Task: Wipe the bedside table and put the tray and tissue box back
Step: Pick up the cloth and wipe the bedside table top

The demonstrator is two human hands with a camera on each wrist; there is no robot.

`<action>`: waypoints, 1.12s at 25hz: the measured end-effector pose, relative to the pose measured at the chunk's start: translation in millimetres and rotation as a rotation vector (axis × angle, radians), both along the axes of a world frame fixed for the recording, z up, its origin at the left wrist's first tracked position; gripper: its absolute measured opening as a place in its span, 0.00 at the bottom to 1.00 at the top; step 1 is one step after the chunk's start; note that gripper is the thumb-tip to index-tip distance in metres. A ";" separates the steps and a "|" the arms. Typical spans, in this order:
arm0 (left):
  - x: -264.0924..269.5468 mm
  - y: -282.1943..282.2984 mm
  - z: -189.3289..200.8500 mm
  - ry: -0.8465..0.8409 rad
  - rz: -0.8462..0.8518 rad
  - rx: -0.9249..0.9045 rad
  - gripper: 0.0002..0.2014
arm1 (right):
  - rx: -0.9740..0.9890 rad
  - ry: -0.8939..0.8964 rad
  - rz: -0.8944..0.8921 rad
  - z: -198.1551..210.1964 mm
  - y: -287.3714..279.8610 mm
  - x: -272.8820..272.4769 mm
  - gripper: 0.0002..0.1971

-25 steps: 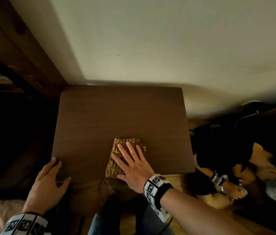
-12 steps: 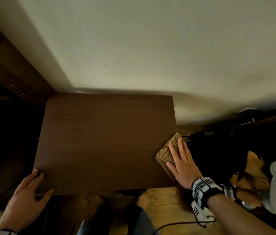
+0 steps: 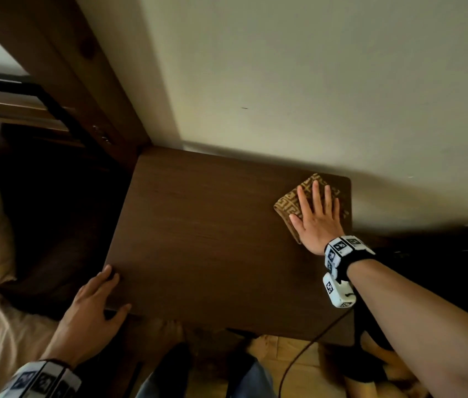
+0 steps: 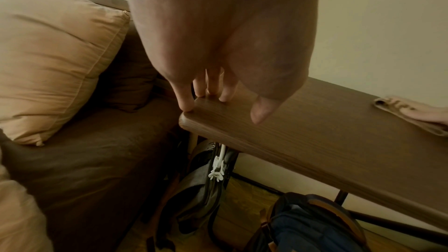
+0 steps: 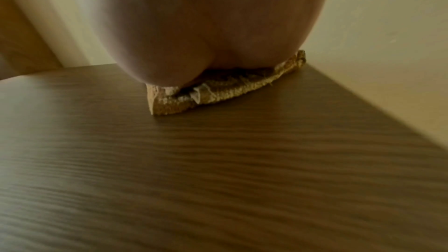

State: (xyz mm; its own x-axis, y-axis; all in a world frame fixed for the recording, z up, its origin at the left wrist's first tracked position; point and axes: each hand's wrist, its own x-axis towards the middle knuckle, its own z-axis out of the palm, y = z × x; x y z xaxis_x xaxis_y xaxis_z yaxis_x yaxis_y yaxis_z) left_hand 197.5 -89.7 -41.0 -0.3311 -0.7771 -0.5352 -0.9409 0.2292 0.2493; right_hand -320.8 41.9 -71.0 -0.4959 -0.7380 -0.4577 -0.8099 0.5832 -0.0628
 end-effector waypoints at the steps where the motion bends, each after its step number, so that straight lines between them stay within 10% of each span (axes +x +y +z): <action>1: 0.6 -0.3 1.2 0.011 -0.001 0.012 0.40 | -0.013 0.001 0.029 0.1 -15.0 16.1 0.39; 7: 4.8 -2.7 8.6 0.091 -0.021 0.050 0.39 | -0.088 -0.069 0.353 1.6 -80.5 169.9 0.38; 12: 9.1 -13.2 19.0 0.177 0.040 0.115 0.33 | -0.072 -0.232 0.742 14.8 -27.4 246.8 0.39; 19: 25.0 -20.8 30.9 0.385 0.194 0.177 0.28 | -0.121 -0.008 0.293 -3.5 -141.0 232.1 0.40; 28: 71.4 -52.1 63.8 0.636 0.451 0.103 0.25 | -0.196 -0.036 0.564 -7.1 -177.6 357.1 0.38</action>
State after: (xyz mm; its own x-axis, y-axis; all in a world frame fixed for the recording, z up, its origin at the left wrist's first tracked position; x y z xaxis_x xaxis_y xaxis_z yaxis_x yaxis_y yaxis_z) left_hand 268.9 -141.8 22.8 -0.2629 -0.8659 -0.4255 -0.6070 -0.1944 0.7706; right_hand 36.3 -135.7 -78.1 0.0106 -0.9553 -0.2956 -0.9866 0.0382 -0.1589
